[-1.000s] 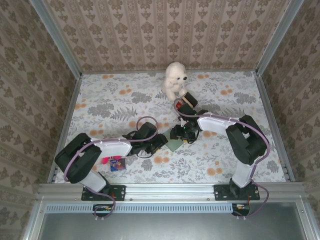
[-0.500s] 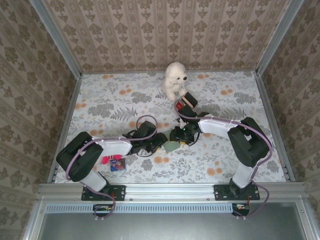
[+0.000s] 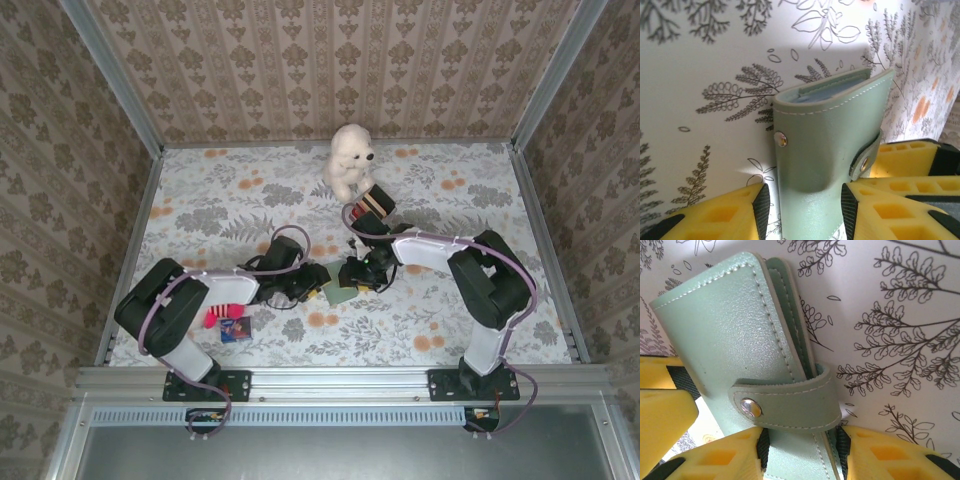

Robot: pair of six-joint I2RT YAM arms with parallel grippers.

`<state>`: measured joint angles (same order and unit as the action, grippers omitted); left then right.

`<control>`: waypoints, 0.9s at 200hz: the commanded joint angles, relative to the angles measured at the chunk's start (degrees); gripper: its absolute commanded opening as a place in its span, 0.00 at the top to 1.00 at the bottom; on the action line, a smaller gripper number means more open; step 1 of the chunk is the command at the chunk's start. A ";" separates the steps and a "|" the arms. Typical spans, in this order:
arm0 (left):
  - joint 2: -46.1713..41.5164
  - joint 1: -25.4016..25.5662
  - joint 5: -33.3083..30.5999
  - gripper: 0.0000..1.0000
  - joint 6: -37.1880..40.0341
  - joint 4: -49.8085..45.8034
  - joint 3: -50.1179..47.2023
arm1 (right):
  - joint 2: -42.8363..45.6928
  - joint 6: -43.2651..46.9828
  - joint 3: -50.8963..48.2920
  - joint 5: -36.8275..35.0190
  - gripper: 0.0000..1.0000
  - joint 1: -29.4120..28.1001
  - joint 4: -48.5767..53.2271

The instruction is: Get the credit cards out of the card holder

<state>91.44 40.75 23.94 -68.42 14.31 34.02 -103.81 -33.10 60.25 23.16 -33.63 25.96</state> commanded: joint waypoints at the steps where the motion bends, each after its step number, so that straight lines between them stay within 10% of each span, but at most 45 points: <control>1: 2.12 -1.16 3.91 0.55 6.06 2.91 -1.19 | -2.40 2.36 0.84 1.24 0.57 0.16 1.28; 95: 5.87 -1.11 10.62 0.57 5.96 14.36 -0.79 | -2.07 0.75 -0.49 6.26 0.59 0.74 -3.63; 180: 1.09 -1.19 9.55 0.83 9.44 11.57 -1.02 | 9.50 -4.03 -3.54 0.48 0.54 2.69 -4.17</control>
<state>95.88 39.03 32.27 -61.80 26.44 32.95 -101.62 -33.06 59.00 25.82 -31.81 25.23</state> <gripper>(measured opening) 0.209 0.434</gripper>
